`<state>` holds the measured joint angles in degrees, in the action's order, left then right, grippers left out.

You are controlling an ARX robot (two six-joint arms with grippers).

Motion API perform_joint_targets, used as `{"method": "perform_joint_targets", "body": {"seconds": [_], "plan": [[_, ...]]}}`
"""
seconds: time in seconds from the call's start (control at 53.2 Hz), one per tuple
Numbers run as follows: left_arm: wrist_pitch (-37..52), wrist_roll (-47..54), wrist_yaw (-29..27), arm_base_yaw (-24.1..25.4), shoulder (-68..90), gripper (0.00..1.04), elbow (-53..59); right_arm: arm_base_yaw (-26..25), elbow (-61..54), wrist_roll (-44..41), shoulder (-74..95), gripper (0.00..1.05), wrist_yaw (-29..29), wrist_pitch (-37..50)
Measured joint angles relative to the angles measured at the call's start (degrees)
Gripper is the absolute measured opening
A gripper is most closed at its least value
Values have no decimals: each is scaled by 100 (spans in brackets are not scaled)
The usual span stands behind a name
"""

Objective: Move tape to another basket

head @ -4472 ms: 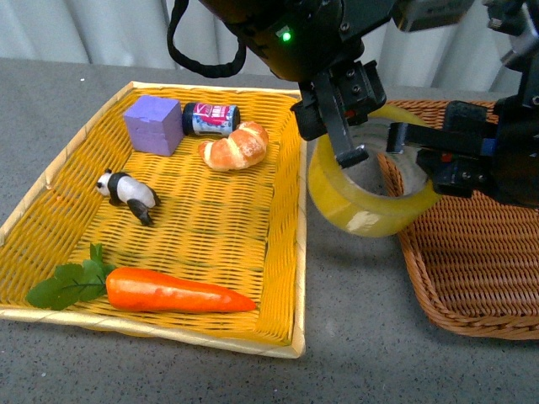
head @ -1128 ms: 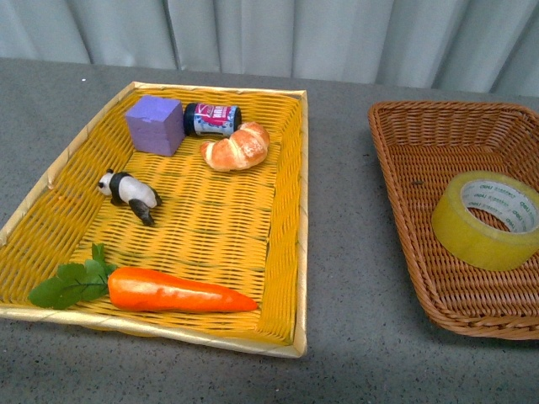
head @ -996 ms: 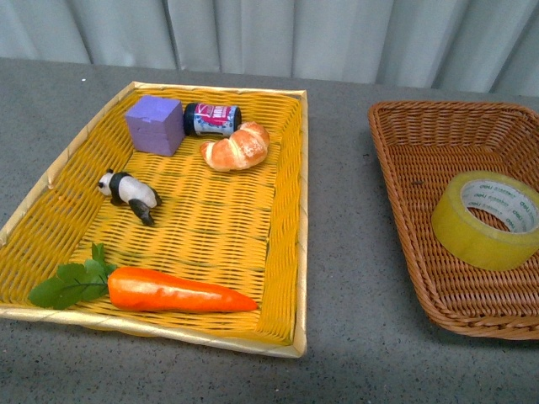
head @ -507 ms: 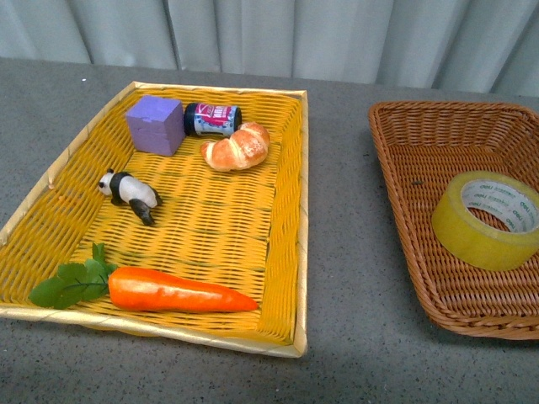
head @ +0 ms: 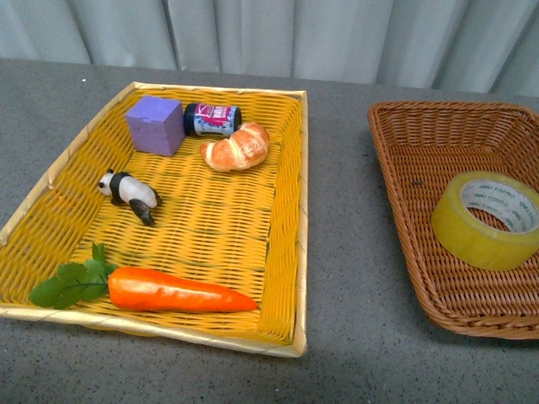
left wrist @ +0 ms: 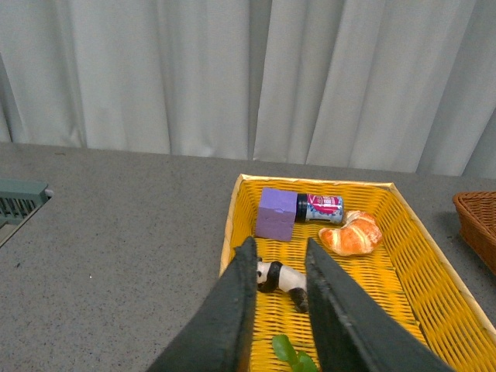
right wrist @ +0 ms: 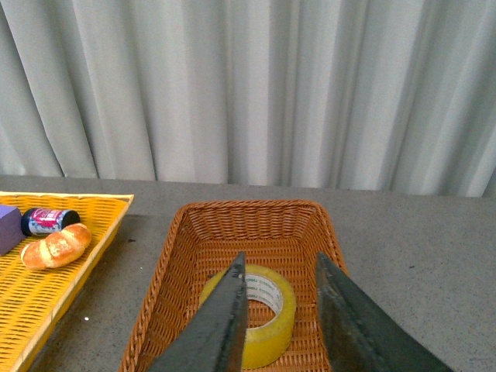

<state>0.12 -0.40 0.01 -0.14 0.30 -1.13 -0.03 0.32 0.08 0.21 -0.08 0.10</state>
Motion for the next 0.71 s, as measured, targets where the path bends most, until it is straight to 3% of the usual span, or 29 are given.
{"method": "perform_joint_targets", "body": {"seconds": [0.056, 0.226, 0.301, 0.357, 0.714], "plan": [[0, 0, 0, 0, 0, 44, 0, 0, 0, 0, 0, 36, -2, 0], [0, 0, 0, 0, 0, 87, 0, 0, 0, 0, 0, 79, -2, 0], [0, 0, 0, 0, 0, 99, 0, 0, 0, 0, 0, 91, -2, 0], [0, 11, 0, 0, 0, 99, 0, 0, 0, 7, 0, 98, -2, 0], [0, 11, 0, 0, 0, 98, 0, 0, 0, 2, 0, 96, -2, 0]]}}
